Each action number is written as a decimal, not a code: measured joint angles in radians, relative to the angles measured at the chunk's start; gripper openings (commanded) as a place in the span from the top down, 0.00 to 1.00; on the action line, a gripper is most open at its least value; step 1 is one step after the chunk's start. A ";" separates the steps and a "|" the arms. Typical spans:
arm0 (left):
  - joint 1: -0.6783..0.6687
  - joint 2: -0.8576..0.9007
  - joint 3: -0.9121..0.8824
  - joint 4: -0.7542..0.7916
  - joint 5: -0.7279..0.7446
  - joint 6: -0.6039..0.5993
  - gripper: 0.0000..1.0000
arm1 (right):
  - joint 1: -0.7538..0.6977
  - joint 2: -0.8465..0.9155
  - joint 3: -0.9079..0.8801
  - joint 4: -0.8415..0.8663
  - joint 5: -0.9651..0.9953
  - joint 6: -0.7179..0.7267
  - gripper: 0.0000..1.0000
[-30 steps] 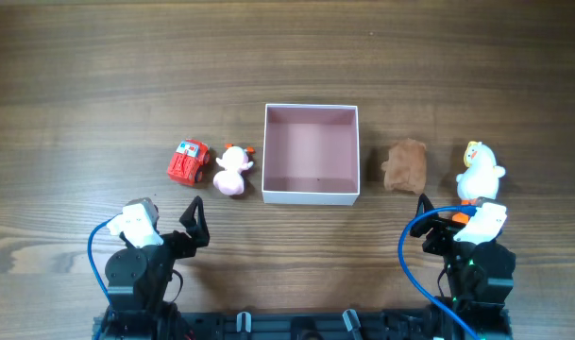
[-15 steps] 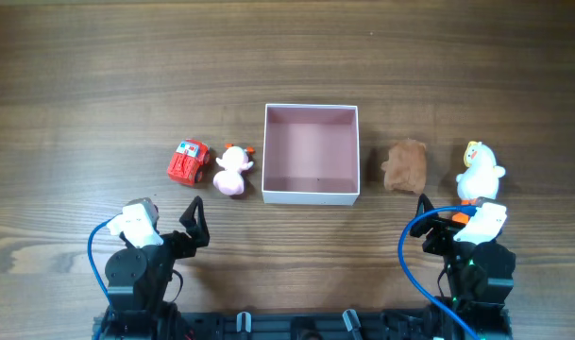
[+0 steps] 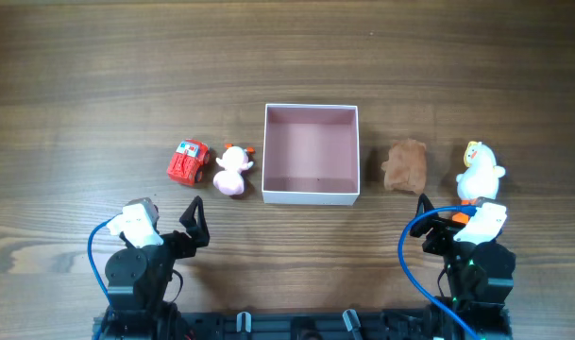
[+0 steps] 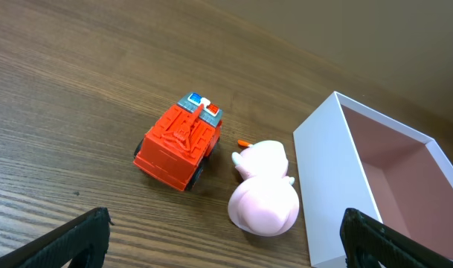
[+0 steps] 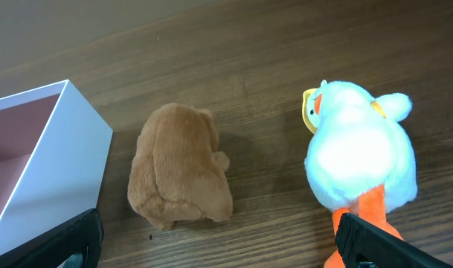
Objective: Pack container
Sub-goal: 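Move both grippers toward the toys beside the box, then grasp the brown plush bear with the right gripper and drop it in the box, then grasp the white plush duck with the right gripper and place it in the box, then grasp the red toy truck with the left gripper, then lift the red truck with the left gripper and lower it into the box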
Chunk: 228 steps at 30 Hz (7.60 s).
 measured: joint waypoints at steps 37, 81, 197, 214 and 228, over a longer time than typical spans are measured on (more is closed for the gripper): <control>0.003 0.998 0.818 -0.144 0.069 -0.013 0.00 | 0.002 1.043 0.948 -0.277 -0.359 0.145 0.00; 0.003 1.386 0.994 -0.263 -0.020 0.047 0.00 | 0.693 1.898 1.150 0.161 0.001 0.341 0.33; 0.004 1.878 1.076 -0.461 -0.053 0.533 0.65 | 0.150 1.347 0.875 -0.307 0.150 0.389 0.00; -0.549 1.789 1.604 -0.772 0.062 0.835 0.57 | 0.150 1.347 0.873 -0.307 0.149 0.389 0.01; -0.571 2.031 1.554 -0.791 0.074 0.896 0.35 | 0.150 1.347 0.873 -0.307 0.149 0.389 0.01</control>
